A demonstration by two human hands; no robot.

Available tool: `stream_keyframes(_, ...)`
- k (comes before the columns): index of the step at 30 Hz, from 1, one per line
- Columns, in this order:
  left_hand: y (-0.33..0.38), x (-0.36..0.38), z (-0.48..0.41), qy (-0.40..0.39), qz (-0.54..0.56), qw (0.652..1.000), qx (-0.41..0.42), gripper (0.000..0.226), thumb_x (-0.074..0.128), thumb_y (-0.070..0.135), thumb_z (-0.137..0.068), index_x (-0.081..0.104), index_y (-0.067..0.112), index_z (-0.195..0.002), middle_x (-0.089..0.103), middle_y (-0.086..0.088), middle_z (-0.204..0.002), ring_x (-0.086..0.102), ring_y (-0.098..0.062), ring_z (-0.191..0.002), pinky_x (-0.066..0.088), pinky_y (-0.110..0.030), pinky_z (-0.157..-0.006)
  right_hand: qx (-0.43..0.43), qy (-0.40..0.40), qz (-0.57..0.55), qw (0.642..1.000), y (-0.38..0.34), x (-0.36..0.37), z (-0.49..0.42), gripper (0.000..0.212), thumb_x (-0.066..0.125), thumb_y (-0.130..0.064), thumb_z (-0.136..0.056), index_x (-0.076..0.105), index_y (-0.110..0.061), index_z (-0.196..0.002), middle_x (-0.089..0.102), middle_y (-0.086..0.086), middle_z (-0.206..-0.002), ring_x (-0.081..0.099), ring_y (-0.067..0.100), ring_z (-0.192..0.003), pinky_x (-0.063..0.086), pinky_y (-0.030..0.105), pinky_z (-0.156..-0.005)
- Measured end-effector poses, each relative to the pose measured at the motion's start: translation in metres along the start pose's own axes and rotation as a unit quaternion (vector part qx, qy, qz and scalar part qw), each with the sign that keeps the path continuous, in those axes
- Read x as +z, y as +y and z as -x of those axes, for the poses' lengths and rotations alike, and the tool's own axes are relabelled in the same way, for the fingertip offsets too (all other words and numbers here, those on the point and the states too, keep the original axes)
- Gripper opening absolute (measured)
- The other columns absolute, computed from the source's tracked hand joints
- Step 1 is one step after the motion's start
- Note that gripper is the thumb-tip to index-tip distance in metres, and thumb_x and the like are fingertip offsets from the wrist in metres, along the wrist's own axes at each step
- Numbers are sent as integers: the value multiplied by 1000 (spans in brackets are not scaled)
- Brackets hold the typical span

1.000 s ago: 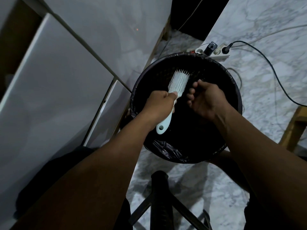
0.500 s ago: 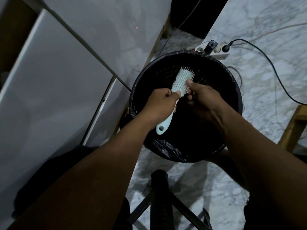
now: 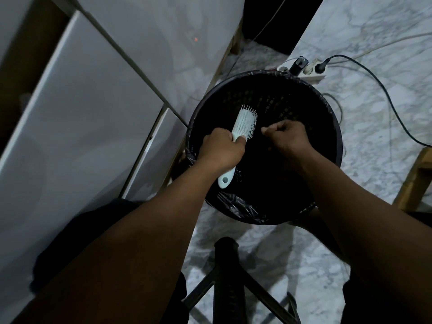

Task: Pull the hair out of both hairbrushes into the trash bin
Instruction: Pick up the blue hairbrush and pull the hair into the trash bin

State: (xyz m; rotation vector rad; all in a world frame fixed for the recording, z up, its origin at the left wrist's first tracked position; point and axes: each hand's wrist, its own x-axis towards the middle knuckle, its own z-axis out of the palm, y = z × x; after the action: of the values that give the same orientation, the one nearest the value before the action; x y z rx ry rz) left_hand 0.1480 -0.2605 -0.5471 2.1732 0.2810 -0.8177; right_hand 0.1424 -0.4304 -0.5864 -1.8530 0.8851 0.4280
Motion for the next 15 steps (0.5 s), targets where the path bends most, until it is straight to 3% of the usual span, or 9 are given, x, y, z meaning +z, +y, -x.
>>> stream_keyframes(2, 0, 0, 4, 0, -18, 1000, 7, 41, 64, 38, -95, 51, 14, -65, 65, -2, -72, 65, -19, -66, 51, -29, -61, -21, -2, 35, 999, -2, -1, 0, 7, 71, -19, -87, 64, -20, -86, 69, 6, -77, 68, 20, -67, 60, 39, -74)
stream_keyframes(4, -1, -1, 11, 1, -32, 999, 10, 42, 69, 41, -92, 50, 17, -63, 59, 2, -67, 61, -17, -62, 45, -26, -55, -34, -33, 59, 997, -4, -3, 4, 27, 75, -17, -83, 65, -20, -108, 69, 2, -97, 69, 21, -88, 59, 41, -86)
stream_keyframes(5, -1, -1, 16, 2, -38, 999, 9, 42, 71, 42, -90, 50, 19, -63, 58, 3, -67, 60, -15, -61, 42, -26, -53, -34, -37, 66, 997, -7, -4, 9, 27, 76, -19, -83, 67, -19, -108, 68, 1, -97, 68, 19, -88, 58, 38, -85)
stream_keyframes(6, 0, -2, 21, 5, -40, 999, 10, 41, 73, 43, -89, 51, 21, -63, 58, 3, -67, 59, -14, -60, 39, -25, -52, -43, -24, 71, 996, -10, -5, 14, 15, 76, -25, -83, 69, -17, -94, 70, 0, -88, 67, 17, -80, 57, 34, -79)
stream_keyframes(7, 1, -4, 27, 6, -42, 999, 11, 41, 75, 42, -88, 51, 21, -62, 58, 4, -66, 58, -12, -59, 37, -24, -51, -48, -2, 66, 997, -17, -8, 23, 18, 74, -31, -84, 69, -16, -76, 71, 1, -73, 67, 15, -69, 55, 32, -73)
stream_keyframes(10, 10, -13, 50, 13, -49, 999, 17, 40, 76, 40, -88, 51, 22, -62, 57, 5, -66, 58, -13, -60, 35, -24, -50, -67, 55, 35, 996, -30, -18, 45, 47, 65, -45, -88, 66, -9, -57, 71, 6, -58, 73, 21, -61, 60, 35, -71)
stream_keyframes(12, 19, -20, 59, 19, -50, 998, 18, 40, 76, 40, -87, 51, 21, -63, 57, 3, -66, 64, -21, -69, 39, -26, -54, -79, 54, 76, 992, -38, -26, 54, 48, 60, -45, -91, 71, -4, -68, 74, 11, -66, 74, 27, -70, 60, 40, -77)
stream_keyframes(14, 34, -33, 74, 36, -51, 997, 36, 42, 75, 41, -86, 48, 20, -61, 60, -6, -68, 69, -31, -78, 40, -28, -57, -100, -4, 121, 988, -56, -39, 71, 30, 63, -30, -92, 70, -3, -104, 75, 16, -98, 71, 32, -94, 56, 44, -89)
stream_keyframes(15, 41, -41, 82, 45, -59, 996, 48, 43, 75, 42, -85, 47, 20, -61, 65, -12, -74, 69, -33, -80, 38, -28, -56, -106, -44, 142, 983, -67, -47, 83, 40, 68, -23, -90, 60, -6, -125, 69, 16, -114, 66, 33, -106, 53, 43, -95)
